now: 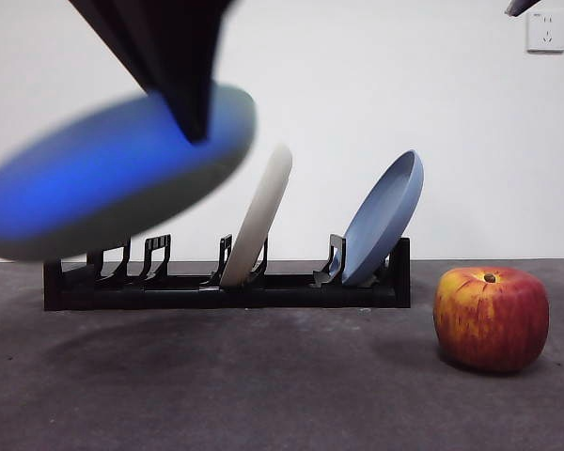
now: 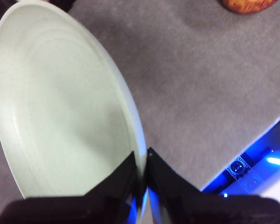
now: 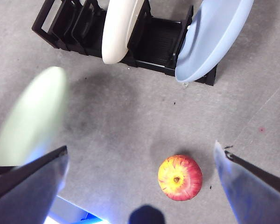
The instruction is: Take the green plate from the plate rack,put the plate on the table,take the apple from the table,put the apple in the plate
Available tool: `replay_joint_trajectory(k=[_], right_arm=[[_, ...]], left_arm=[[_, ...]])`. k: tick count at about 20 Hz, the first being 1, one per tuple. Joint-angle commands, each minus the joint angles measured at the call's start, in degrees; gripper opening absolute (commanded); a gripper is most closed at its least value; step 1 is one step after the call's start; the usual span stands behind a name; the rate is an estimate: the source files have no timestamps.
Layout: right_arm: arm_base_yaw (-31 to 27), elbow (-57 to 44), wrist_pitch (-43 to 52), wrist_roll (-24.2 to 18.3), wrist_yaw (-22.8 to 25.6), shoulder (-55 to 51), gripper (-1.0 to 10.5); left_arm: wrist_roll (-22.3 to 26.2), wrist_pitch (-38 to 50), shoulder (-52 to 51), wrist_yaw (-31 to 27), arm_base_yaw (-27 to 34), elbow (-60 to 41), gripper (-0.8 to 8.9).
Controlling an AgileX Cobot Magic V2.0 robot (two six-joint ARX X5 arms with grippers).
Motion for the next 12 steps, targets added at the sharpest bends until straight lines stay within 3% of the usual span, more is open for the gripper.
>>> replay_joint_trajectory(k=[1, 8, 12], right_arm=[[0.0, 0.0, -0.3, -0.6, 0.0, 0.1, 6.6], [0.0, 0.0, -2.7, -0.6, 0.0, 0.1, 6.6], [0.0, 0.0, -2.8, -0.6, 0.0, 0.1, 6.6]], left_arm=[[2.1, 3.5, 4.1, -0.3, 0.4, -0.3, -0.08], [4.8, 9.2, 15.8, 0.3, 4.9, -0.3, -0.08], [5.8, 12.1, 20.0, 7.6, 8.0, -0.3, -0.08]])
